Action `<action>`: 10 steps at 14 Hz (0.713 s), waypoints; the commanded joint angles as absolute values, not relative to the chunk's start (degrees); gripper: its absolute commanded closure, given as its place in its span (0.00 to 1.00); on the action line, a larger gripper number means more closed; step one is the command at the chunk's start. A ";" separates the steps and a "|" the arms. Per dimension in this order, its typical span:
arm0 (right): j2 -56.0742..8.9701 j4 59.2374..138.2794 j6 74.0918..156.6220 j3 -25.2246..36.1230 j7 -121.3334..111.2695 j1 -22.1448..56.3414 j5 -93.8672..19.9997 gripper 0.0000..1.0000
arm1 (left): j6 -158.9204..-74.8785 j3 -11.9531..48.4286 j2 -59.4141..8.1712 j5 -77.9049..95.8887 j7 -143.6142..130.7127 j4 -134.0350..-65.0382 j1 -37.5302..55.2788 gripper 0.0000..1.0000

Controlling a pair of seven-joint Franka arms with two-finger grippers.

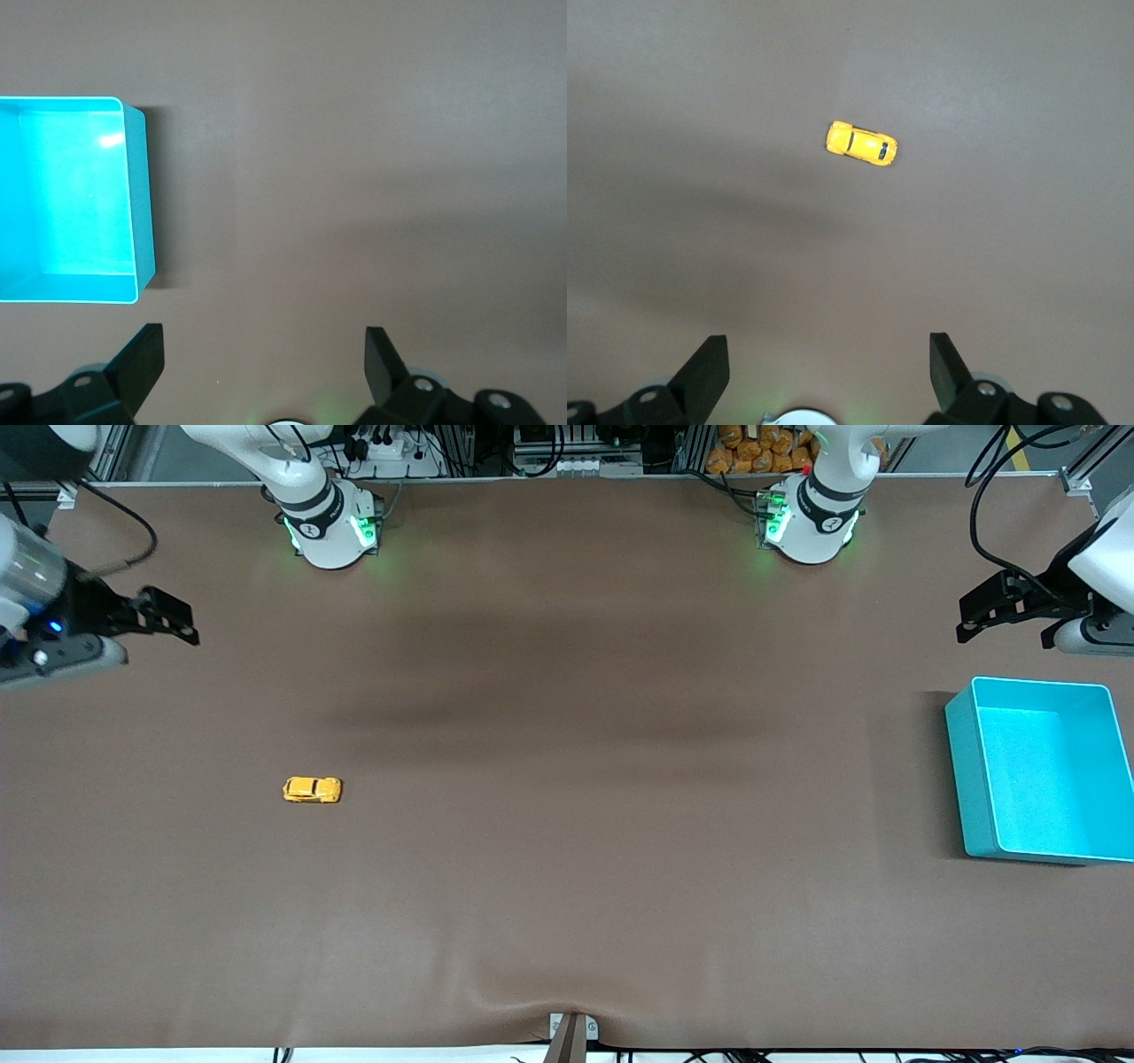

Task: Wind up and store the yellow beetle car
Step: 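Move the right gripper over the yellow beetle car and lower it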

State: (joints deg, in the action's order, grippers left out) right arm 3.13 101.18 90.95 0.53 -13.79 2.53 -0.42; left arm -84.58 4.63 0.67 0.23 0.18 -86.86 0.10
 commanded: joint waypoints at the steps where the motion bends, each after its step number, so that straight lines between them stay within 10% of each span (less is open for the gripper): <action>1: 3.78 108.43 98.41 0.62 -14.33 6.14 3.51 0.00 | -84.29 4.92 0.79 0.53 -0.26 -86.40 -0.09 0.00; 10: 1.76 125.84 124.60 0.70 -30.39 4.75 3.60 0.00 | -84.29 4.92 0.70 0.53 -0.26 -86.48 -0.35 0.00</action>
State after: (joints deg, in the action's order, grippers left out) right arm 1.11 122.31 120.28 0.87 -26.46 5.68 2.74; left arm -84.58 4.63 0.67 0.23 0.18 -86.91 0.04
